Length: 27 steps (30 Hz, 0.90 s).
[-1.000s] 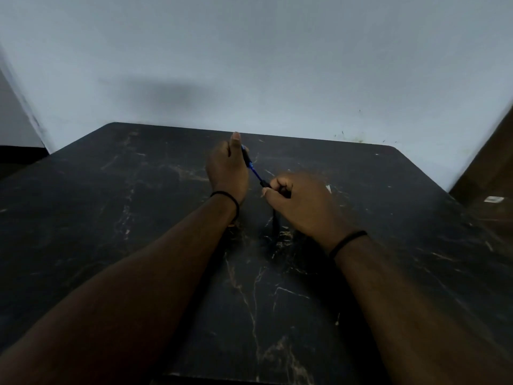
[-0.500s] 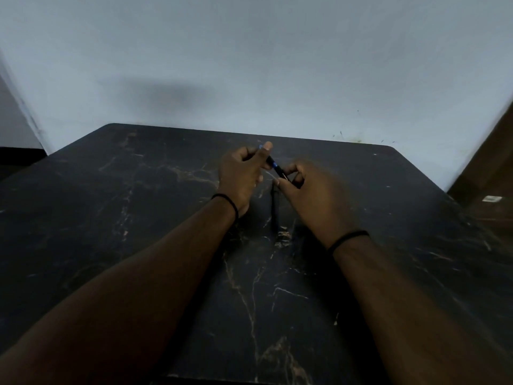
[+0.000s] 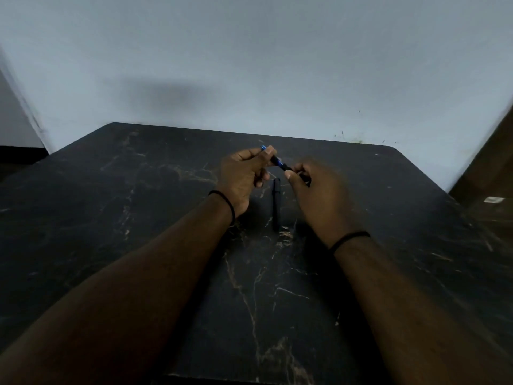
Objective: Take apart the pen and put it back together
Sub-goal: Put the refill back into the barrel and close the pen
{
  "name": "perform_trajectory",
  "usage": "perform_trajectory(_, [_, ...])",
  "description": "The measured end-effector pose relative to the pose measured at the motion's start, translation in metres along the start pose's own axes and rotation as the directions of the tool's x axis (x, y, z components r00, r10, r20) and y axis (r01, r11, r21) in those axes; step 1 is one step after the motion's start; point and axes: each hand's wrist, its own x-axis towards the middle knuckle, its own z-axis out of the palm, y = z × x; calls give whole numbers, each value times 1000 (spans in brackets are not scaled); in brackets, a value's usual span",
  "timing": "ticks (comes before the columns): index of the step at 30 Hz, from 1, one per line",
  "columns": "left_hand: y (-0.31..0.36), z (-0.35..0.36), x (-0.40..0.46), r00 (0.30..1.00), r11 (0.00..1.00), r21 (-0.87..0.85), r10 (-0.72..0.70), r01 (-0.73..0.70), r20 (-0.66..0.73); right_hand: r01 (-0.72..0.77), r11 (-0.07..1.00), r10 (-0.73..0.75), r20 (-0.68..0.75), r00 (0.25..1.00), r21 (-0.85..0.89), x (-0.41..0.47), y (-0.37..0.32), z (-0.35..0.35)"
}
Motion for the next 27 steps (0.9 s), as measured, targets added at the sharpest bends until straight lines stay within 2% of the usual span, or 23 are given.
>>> perform_trajectory(7, [0,-2,0,1000,1000,-17,-8,9,28,-7,1000,7,18,1000,1,0,-2,1])
perform_trajectory(15, [1,-2,0,997,998,-67,-13,18,74,-19,985,25,-30,999,173,-2,-1,5])
perform_trajectory(20, [0,-2,1,998,998,-61,-13,16,58,-27,993,31,-35,999,114,-1,0,5])
perform_trajectory(24, [0,-3,0,998,998,-62,-9,13,63,-56,998,57,27,998,-33,1,1,6])
perform_trajectory(27, [0,-3,-1,998,998,-63,-4,9,69,-87,993,87,7,996,82,1,0,6])
